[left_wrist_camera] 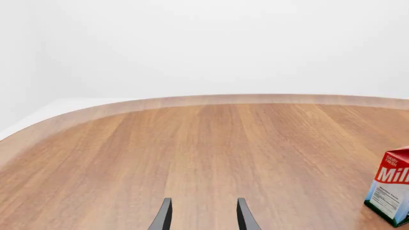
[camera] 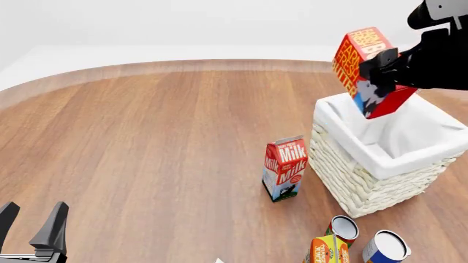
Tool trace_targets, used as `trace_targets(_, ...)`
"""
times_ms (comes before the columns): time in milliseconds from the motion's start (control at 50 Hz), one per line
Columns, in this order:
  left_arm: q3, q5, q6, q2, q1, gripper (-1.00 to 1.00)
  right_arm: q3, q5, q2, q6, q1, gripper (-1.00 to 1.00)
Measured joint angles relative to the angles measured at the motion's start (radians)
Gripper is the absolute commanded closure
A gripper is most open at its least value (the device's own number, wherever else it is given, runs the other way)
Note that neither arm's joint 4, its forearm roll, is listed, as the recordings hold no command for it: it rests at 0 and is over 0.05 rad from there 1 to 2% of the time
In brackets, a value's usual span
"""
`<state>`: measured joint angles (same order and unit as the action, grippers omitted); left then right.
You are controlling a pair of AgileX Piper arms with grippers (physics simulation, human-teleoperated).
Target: Pick up the cream cheese box and the butter, and put them in the basket.
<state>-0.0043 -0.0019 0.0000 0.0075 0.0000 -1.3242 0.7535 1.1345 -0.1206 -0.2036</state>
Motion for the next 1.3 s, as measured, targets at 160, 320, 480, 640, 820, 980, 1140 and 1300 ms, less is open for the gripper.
trace_targets(160, 0.0, 0.0, 0.0, 0.0, 0.0, -1.0, 0.013, -0.015, -0.017, 0.072, 0.056, 1.0)
trace_targets(320, 0.0, 0.0, 0.0, 0.0, 0.0, -1.0, 0.031, -0.032, -0.039, 0.134, 0.101, 1.0)
trace_targets(480, 0.0, 0.0, 0.0, 0.0, 0.0, -1.0, 0.068, -0.059, -0.058, 0.194, 0.136, 1.0)
trace_targets(640, 0.0, 0.0, 0.0, 0.0, 0.0, -1.0, 0.108, -0.089, -0.066, 0.247, 0.156, 1.0)
trace_targets(820, 0.0, 0.0, 0.0, 0.0, 0.0, -1.0, 0.155, -0.137, -0.068, 0.311, 0.169, 1.0)
trace_targets(980, 0.0, 0.0, 0.0, 0.0, 0.0, -1.0, 0.191, -0.175, -0.066, 0.356, 0.19, 1.0)
trace_targets(1140, 0.0, 0.0, 0.0, 0.0, 0.0, -1.0, 0.238, -0.218, -0.067, 0.399, 0.215, 1.0)
trace_targets(1300, 0.0, 0.0, 0.0, 0.0, 0.0, -1.0, 0.277, -0.251, -0.067, 0.427, 0.238, 1.0)
